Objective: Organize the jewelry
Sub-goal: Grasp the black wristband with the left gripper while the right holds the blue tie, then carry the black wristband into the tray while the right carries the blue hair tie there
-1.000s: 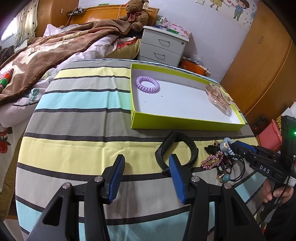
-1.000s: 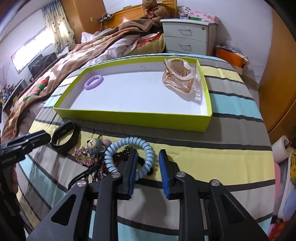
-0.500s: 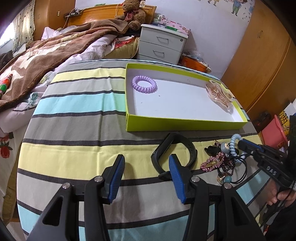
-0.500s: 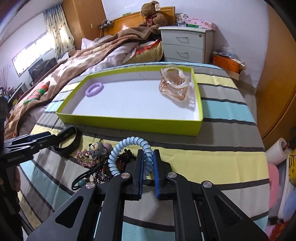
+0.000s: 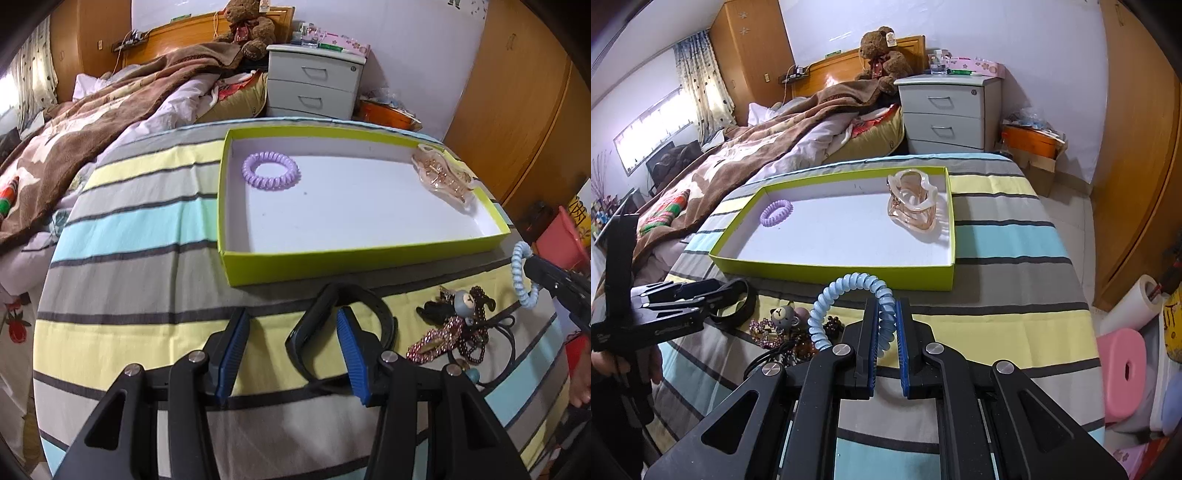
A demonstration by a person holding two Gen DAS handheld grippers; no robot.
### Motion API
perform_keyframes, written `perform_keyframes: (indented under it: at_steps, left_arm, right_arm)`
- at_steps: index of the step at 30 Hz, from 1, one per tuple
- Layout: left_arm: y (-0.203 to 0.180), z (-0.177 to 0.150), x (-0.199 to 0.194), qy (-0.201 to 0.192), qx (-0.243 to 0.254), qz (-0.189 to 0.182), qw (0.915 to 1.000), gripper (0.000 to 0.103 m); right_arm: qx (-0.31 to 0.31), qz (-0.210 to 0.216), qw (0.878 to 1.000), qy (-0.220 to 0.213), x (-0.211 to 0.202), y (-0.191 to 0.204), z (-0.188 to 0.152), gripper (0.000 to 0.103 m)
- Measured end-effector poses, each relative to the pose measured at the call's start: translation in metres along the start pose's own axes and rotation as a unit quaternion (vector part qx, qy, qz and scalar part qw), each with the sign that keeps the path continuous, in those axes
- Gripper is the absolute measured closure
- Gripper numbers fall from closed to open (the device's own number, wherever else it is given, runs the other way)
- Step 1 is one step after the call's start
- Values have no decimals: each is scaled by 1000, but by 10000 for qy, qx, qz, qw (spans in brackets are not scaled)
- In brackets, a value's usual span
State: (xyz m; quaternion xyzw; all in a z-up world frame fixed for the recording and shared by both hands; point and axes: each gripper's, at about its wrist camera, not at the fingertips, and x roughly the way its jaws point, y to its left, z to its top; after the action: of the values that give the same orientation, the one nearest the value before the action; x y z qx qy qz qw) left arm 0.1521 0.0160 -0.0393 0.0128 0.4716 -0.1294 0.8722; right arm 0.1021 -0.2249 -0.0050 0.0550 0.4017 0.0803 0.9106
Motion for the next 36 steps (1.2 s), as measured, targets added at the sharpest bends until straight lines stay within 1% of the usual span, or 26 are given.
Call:
perform_keyframes:
  at_steps: [3, 5, 7, 8, 10, 15, 17, 18, 28, 36]
  left_arm:
    - [-6, 1, 4, 9, 179, 120, 9998, 52]
    - [-9, 0, 5, 16, 238, 215, 9995, 55]
    - [-12, 0, 4, 28, 272, 199, 9994, 63]
    - [-13, 0, 4, 28, 288, 226, 9993, 66]
    - [-17, 0, 4, 41, 364, 252, 9990, 75]
    - [-20, -1, 3, 38, 402, 291, 9988, 78]
    - [-20, -2, 2, 40, 404, 273, 9988, 84]
    - [-21, -3, 1, 41, 395, 254, 9989, 89]
    - [-19, -6, -6, 10, 297, 248, 9993, 90]
    - [-21, -8, -20, -105, 290, 204, 9993, 90]
  right_arm:
    - [14, 20, 10000, -9, 1, 1, 0, 93]
    - [10, 37, 10000, -6, 1, 2, -1, 93]
    - [0, 39, 10000, -7, 1, 2, -1, 93]
    - [2, 46, 10000, -7, 1, 2, -1, 93]
    - [10, 51, 10000, -10, 1, 3, -1, 93]
    - [6, 70, 10000, -27, 0, 4, -1, 93]
    - [4, 65, 10000, -29, 0, 4, -1, 93]
    - [3, 71, 10000, -30, 0, 4, -1, 93]
    - [18, 90, 9999, -84, -7, 4, -1, 93]
    - [-13, 90, 9998, -193, -17, 6, 1, 93]
